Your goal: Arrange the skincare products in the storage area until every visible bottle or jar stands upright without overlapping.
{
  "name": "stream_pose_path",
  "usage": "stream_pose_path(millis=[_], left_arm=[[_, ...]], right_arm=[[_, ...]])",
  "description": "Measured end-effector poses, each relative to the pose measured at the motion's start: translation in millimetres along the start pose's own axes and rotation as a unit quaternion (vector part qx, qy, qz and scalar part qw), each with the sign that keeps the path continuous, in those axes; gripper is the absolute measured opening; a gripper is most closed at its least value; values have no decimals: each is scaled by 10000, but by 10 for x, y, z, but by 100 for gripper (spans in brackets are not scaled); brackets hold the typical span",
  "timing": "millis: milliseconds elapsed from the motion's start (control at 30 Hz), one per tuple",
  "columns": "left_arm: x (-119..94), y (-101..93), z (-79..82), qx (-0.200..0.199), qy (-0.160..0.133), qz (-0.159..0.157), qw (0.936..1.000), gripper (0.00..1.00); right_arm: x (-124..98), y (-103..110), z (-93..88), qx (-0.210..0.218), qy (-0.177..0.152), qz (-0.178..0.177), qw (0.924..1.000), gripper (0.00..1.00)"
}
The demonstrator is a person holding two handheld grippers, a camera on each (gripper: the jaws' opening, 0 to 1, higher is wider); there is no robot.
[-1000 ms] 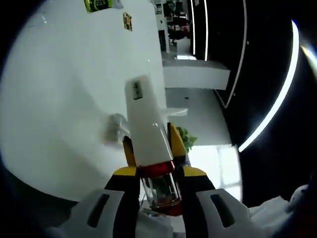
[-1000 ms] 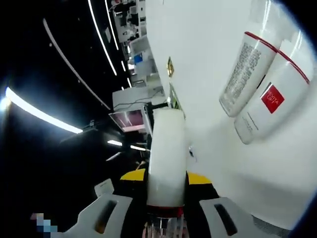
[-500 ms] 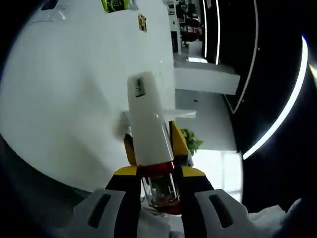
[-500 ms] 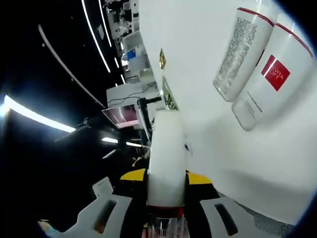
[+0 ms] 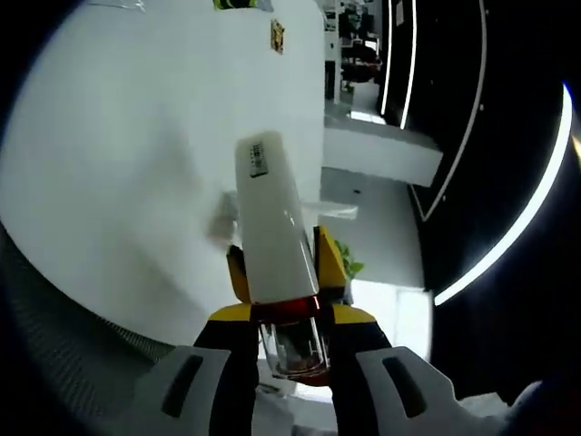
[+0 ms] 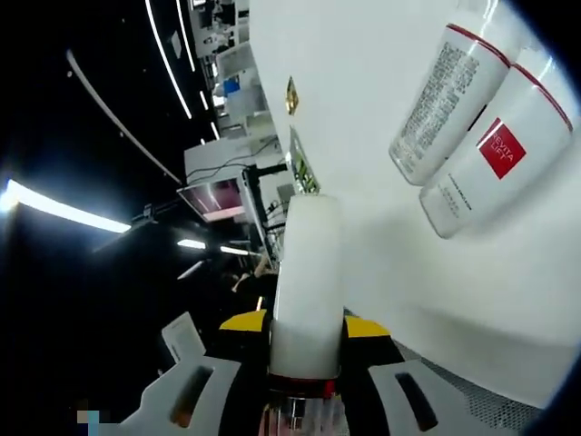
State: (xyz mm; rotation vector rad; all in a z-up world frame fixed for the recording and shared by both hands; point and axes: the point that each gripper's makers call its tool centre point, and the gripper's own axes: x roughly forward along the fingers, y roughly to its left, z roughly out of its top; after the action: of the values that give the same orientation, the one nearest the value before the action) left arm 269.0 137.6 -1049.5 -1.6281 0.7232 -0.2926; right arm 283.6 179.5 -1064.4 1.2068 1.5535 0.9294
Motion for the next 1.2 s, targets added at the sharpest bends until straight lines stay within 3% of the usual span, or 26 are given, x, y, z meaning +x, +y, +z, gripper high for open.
stream_pose_path(millis=[600,967,1100,1200], left_arm=[[-25,24,-7,-182,22,88,9998,23],[-46,37,-18,-261,38,48,9996,23],[-53,20,1,-309,-3,-12,9995,23],[-47,14,19,-362,-11,-53,9993,23]], right_arm=[[-3,-38,5,-685,334,-453,9961,30],[-150,-35,131,-814,142,-432,9956,32],[-217,-26,165,-1221,229,-603,9904,34],[-285,-14,193,-1690,279,-771,9822,35]])
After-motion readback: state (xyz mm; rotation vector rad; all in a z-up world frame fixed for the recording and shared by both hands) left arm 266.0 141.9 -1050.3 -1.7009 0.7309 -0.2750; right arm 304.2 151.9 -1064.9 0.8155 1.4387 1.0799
